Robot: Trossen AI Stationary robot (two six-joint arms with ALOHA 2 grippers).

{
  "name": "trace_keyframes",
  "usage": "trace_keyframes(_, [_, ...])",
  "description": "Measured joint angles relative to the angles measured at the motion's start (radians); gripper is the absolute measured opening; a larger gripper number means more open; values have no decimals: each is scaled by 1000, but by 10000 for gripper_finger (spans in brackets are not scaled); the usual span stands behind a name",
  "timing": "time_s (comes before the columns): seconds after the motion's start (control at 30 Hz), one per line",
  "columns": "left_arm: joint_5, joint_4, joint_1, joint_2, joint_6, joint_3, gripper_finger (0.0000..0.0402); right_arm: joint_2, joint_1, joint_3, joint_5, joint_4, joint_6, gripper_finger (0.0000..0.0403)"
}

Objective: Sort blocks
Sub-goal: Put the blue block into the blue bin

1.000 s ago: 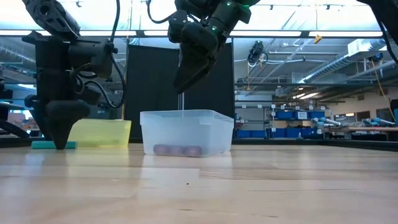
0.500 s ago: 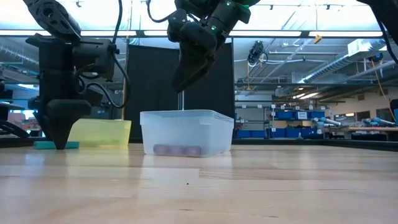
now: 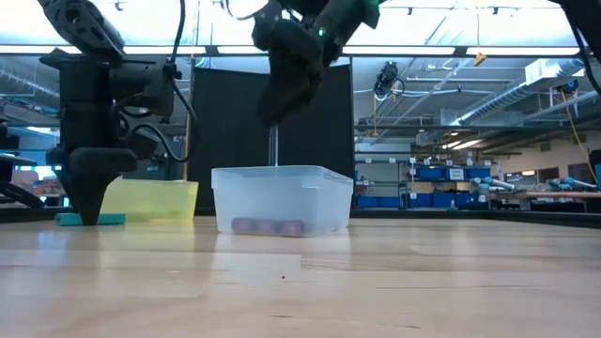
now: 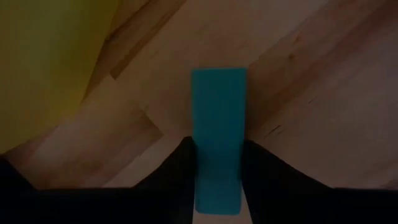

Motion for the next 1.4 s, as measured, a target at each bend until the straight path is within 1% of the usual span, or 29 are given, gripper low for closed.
trace_keyframes(0.1, [-19,-10,-30,-17,19,47,101,-44,10,0,49,30,1,278])
trace_keyframes(0.23, [-55,-37,-82,-26,44,118,101,-135,27,0,130,56,0,279])
trace_keyframes(0.33, [-96,-21,-131,-31,81,196,101,-219,44,0,185,72,-15,279])
trace_keyframes(0.43, [-153,-8,-177,-31,142,273,101,-309,63,0,216,93,-18,278])
trace_keyframes(0.57, [-204,163,-217,-32,272,351,101,-425,93,1,235,128,-18,278])
trace_keyframes(0.7, [-179,476,-227,-3,432,361,101,-524,129,1,252,171,-24,280])
trace_keyframes(0.8, [-162,666,-226,76,514,361,101,-585,156,1,252,219,-27,281])
trace_keyframes(0.9, [-109,880,-225,186,567,368,101,-632,179,1,252,266,-31,280])
trace_keyframes(0.97, [-61,1005,-226,277,594,402,101,-653,194,1,252,303,-31,278])
trace_keyframes(1.03, [-21,1090,-226,371,615,455,101,-668,208,1,252,327,-34,276])
trace_keyframes(1.1, [25,1140,-226,468,626,534,101,-673,219,1,252,346,-44,274])
trace_keyframes(1.17, [74,1149,-226,562,640,628,101,-675,227,1,252,352,-56,273])
trace_keyframes(1.4, [284,1099,-236,865,647,989,101,-671,235,1,252,347,-50,273])
